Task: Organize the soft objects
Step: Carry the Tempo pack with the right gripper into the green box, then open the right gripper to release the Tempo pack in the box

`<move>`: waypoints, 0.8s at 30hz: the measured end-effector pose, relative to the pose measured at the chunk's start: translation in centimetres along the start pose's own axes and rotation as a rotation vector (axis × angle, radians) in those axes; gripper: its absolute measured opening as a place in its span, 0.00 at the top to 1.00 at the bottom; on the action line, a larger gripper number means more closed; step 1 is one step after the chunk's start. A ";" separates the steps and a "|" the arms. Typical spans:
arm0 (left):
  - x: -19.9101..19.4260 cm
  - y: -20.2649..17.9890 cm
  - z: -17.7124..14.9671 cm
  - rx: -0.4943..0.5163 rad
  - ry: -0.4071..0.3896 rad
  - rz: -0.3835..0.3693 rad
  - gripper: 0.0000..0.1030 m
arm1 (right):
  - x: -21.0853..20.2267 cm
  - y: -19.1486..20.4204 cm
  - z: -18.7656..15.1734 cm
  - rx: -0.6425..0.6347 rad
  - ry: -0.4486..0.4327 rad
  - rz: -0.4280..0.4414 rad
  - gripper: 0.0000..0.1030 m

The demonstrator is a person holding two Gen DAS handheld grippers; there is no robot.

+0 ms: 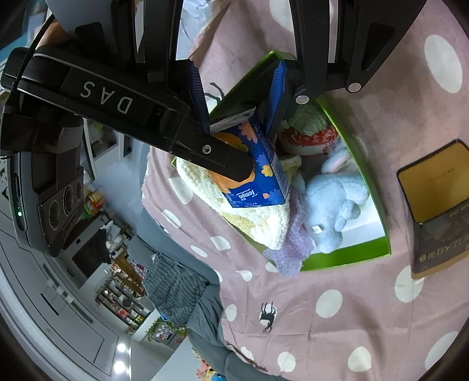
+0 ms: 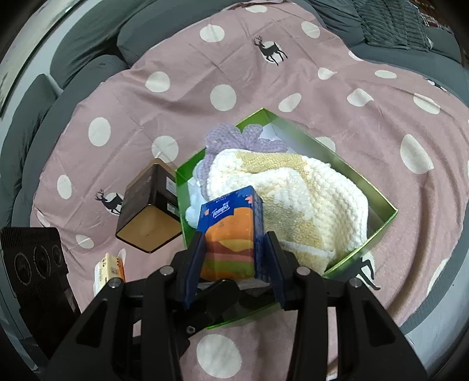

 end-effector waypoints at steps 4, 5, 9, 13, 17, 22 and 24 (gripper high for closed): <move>0.6 0.7 0.1 -0.018 0.020 0.002 0.63 | 1.1 -0.2 0.1 0.003 0.028 -0.008 0.60; 0.8 0.9 0.1 -0.024 0.027 0.002 0.63 | 1.3 -0.2 0.1 0.005 0.034 -0.009 0.60; 1.3 1.7 0.1 -0.049 0.046 0.004 0.63 | 2.3 -0.5 0.1 0.011 0.059 -0.017 0.60; 1.6 2.1 0.2 -0.059 0.058 0.025 0.63 | 3.2 -0.6 0.1 0.014 0.082 -0.024 0.61; 1.9 2.8 0.1 -0.059 0.067 0.068 0.63 | 4.2 -0.6 -0.1 0.027 0.115 -0.033 0.62; 2.2 3.3 0.0 -0.072 0.079 0.072 0.63 | 5.0 -0.8 -0.2 0.037 0.135 -0.036 0.63; 2.2 3.3 -0.1 -0.078 0.080 0.068 0.63 | 5.0 -0.8 -0.1 0.035 0.134 -0.047 0.63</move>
Point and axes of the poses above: each gripper's, at about its wrist camera, not at the fingertips, and x roughly the way its jaws point, y to its left, z to its top, the point moved 5 cm from there along x, roughly the way its jaws point, and after that the axes turned 7 degrees about -z, right-handed, at the moved point
